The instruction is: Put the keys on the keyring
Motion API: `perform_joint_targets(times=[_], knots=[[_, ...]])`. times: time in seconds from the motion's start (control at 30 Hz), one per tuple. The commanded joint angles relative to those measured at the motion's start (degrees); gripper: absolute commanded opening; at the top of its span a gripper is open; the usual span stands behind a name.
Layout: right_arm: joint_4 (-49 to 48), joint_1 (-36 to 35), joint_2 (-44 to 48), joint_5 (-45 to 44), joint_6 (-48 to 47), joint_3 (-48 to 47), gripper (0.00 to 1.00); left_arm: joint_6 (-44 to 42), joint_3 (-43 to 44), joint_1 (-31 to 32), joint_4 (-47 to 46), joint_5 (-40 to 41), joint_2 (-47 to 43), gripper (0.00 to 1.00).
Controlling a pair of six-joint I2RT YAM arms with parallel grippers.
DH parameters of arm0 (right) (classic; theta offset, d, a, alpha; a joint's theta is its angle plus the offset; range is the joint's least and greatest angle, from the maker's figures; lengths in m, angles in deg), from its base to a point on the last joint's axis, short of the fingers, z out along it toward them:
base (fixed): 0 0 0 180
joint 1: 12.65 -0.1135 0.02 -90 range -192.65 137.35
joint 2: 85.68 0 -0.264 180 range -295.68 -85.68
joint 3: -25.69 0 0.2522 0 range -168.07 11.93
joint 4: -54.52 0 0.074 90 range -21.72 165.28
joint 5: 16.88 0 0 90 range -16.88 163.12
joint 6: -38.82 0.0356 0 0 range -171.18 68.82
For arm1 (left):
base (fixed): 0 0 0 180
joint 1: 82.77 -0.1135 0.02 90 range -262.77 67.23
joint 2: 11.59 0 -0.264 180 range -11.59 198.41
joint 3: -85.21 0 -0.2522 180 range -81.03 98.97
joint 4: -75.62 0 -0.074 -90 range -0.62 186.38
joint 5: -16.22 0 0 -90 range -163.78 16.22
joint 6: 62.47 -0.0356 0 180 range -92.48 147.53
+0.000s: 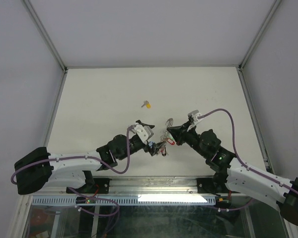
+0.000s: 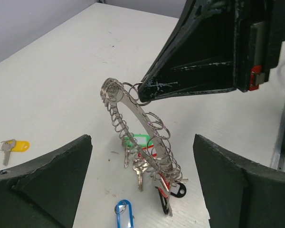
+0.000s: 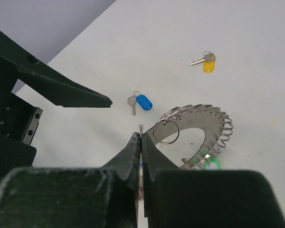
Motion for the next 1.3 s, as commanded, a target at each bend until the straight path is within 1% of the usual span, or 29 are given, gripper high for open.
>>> perform_joint_targets(times=[0.0,0.13,0.27,0.4,0.47,0.63,0.87,1.0,1.13,1.27], knots=[[-5.06,-0.13,0.48,-2.56,3.36,-3.73,0.0,0.4,3.66,1.42,-7.1,6.64,3.16,0.86],[-5.23,-0.13,0.96,-2.25,4.45,-3.77,0.0,0.19,5.74,2.46,-8.42,8.79,7.61,0.82],[-5.34,-0.09,1.65,-2.24,5.41,-3.42,0.0,-2.48,8.02,3.99,-8.05,11.98,12.25,0.76],[-4.88,-0.14,2.61,-2.23,5.71,-3.44,0.0,-4.93,9.9,5.51,-6.2,15.34,15.22,0.68],[-4.15,-0.14,2.86,-1.93,5.7,-3.64,0.0,-5.94,10.55,5.95,-4.98,16.63,16.12,0.61],[-1.47,-0.13,3.53,-1.49,5.31,-4.37,0.0,-7.24,11.36,6.48,-2.24,18.46,16.12,0.42],[4.06,-0.13,4.57,-1.14,3.18,-6.76,0.0,-7.43,9.58,6.44,-1.72,19.48,13.2,0.18],[5.98,-0.12,4.68,-1.08,2.71,-7.52,0.0,-8.01,9.12,6.41,-1.33,19.45,12.26,0.11],[7.24,-0.13,4.15,-0.88,2.58,-7.86,0.0,-8.1,9.32,6.46,-1.2,18.89,11.96,0.01],[9.2,-0.13,2.87,0.04,1.95,-8.72,0.0,-8.34,9.46,6.43,-1.31,18.66,11.92,0.0]])
